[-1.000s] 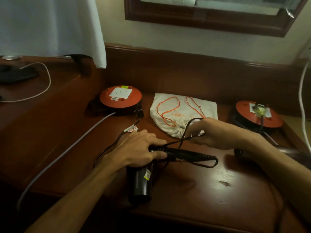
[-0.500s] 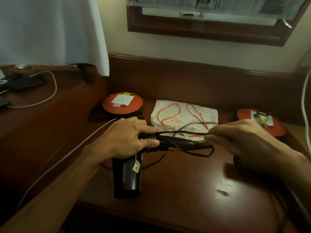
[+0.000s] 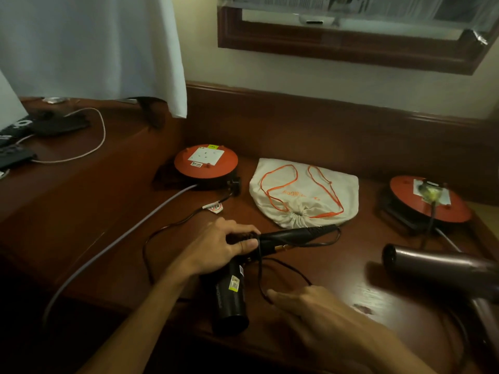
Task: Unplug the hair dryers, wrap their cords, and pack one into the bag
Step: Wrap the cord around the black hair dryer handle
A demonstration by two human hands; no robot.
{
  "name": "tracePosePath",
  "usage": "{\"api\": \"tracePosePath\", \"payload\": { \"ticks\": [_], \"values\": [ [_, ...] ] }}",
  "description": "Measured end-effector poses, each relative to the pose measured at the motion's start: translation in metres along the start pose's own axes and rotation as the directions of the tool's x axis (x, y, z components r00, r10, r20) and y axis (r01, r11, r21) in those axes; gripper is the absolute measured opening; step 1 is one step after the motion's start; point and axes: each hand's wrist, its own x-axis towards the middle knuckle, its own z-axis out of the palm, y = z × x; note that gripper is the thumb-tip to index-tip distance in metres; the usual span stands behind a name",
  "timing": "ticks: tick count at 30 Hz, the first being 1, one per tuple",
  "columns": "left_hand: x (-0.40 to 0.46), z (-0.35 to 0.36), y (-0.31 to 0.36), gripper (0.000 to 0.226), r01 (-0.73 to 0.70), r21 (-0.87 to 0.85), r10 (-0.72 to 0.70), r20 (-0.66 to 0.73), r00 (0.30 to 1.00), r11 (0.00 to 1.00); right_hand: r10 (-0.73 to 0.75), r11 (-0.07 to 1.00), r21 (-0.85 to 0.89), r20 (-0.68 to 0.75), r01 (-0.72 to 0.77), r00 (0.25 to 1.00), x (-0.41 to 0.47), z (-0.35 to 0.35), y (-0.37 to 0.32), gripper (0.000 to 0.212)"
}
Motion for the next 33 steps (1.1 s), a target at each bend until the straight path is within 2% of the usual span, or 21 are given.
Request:
{"api": "tracePosePath", "payload": {
  "ticks": [4, 6, 7, 9, 12, 15, 17, 20, 22, 25, 28, 30, 33],
  "values": [
    [-0.002, 0.001, 0.0, 0.023, 0.021, -0.022, -0.022, -0.03, 0.999, 1.0, -0.028, 0.998, -0.052, -0.002, 0.028, 1.0, 0.008, 0.008, 0.01, 0.036],
    [-0.005, 0.005, 0.0, 0.035, 0.027, -0.051, -0.029, -0.054, 0.998, 0.998, -0.041, 0.997, -0.066, 0.029, 0.042, 0.999, 0.011, 0.012, 0.009, 0.03],
    [-0.006, 0.006, 0.0, 0.038, 0.018, -0.039, -0.02, -0.063, 0.998, 0.999, -0.03, 0.999, -0.031, 0.054, 0.032, 0.998, 0.012, 0.015, 0.008, 0.028],
    [-0.007, 0.007, -0.002, 0.035, -0.008, -0.023, 0.007, -0.067, 0.998, 1.0, 0.035, 0.989, 0.143, 0.095, -0.049, 0.995, 0.014, 0.015, 0.009, 0.025],
    [-0.009, 0.002, -0.01, 0.03, -0.054, -0.101, 0.047, -0.068, 0.997, 0.993, 0.179, 0.868, 0.451, 0.108, -0.208, 0.978, 0.01, 0.005, 0.02, 0.02],
    [-0.012, -0.002, -0.014, 0.028, -0.103, -0.143, 0.097, -0.052, 0.994, 0.984, 0.351, 0.807, 0.499, 0.024, -0.316, 0.936, 0.011, -0.007, 0.043, 0.017],
    [-0.01, -0.001, -0.012, 0.03, -0.136, -0.091, 0.134, -0.027, 0.991, 0.987, 0.395, 0.786, 0.507, 0.028, -0.354, 0.918, 0.022, -0.016, 0.06, 0.013],
    [-0.006, 0.001, -0.009, 0.042, -0.157, 0.076, 0.155, 0.034, 0.987, 0.985, 0.291, 0.875, 0.384, 0.07, -0.295, 0.954, 0.054, -0.026, 0.074, 0.014],
    [-0.005, 0.002, -0.003, 0.054, -0.168, 0.2, 0.15, 0.098, 0.984, 0.965, 0.281, 0.884, 0.35, 0.13, -0.309, 0.951, 0.073, -0.035, 0.076, 0.017],
    [-0.003, 0.006, 0.008, 0.072, -0.201, 0.404, 0.139, 0.177, 0.974, 0.892, 0.231, 0.883, 0.353, 0.244, -0.308, 0.942, 0.092, -0.053, 0.07, 0.021],
    [0.0, 0.012, 0.017, 0.071, -0.208, 0.55, 0.112, 0.203, 0.973, 0.809, 0.195, 0.91, 0.308, 0.272, -0.278, 0.942, 0.1, -0.065, 0.061, 0.022],
    [0.002, 0.013, 0.021, 0.064, -0.206, 0.583, 0.081, 0.233, 0.969, 0.786, 0.184, 0.915, 0.301, 0.279, -0.268, 0.942, 0.099, -0.068, 0.056, 0.021],
    [0.002, 0.008, 0.023, 0.058, -0.15, 0.507, 0.029, 0.238, 0.971, 0.849, 0.186, 0.858, 0.405, 0.325, -0.315, 0.927, 0.088, -0.078, 0.049, 0.014]
  ]
}}
